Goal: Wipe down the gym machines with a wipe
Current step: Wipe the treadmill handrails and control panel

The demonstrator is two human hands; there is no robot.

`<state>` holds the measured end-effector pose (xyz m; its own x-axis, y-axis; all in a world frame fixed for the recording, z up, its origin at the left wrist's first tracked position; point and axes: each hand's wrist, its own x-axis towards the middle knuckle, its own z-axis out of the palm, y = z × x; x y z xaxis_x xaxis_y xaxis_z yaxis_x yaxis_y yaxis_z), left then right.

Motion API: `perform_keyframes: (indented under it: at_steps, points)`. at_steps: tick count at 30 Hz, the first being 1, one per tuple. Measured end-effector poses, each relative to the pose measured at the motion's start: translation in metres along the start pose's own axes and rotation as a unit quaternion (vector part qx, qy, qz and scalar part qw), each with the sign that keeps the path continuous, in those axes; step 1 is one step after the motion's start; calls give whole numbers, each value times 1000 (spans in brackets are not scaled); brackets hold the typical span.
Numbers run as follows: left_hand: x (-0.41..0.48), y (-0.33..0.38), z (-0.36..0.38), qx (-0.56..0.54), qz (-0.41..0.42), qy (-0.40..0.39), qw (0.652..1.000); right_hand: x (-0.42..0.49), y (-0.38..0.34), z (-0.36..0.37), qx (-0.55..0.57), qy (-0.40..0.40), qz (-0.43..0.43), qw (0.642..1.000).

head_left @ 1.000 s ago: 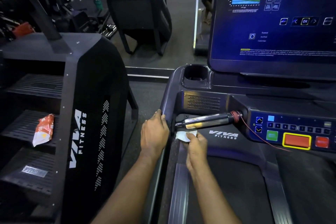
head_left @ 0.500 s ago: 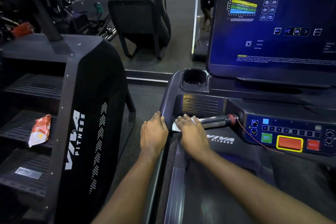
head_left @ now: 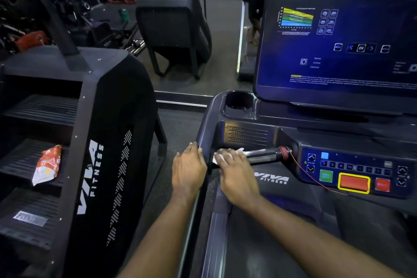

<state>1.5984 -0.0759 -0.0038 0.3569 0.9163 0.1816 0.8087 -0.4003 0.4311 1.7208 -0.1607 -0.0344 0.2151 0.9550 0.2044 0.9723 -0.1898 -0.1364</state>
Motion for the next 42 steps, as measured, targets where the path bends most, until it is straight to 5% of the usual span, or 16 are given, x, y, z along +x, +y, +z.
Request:
perform_keyframes:
  at_steps: [6,12,17,30,42]
  points:
    - [0,-2,1,-1,18,-8,1000,-27,27,-3,-46,10,-33,998]
    - [4,-7,10,9,53,-23,998,-14,29,-14,-29,37,134,990]
    - [2,-6,8,-15,50,-19,998,-28,15,2,-28,-21,-32,999]
    - [-1,-4,4,-38,51,-9,998,-35,77,-21,-58,37,45,997]
    - [2,24,-1,74,70,-6,995,-21,142,-62,42,-51,-105,992]
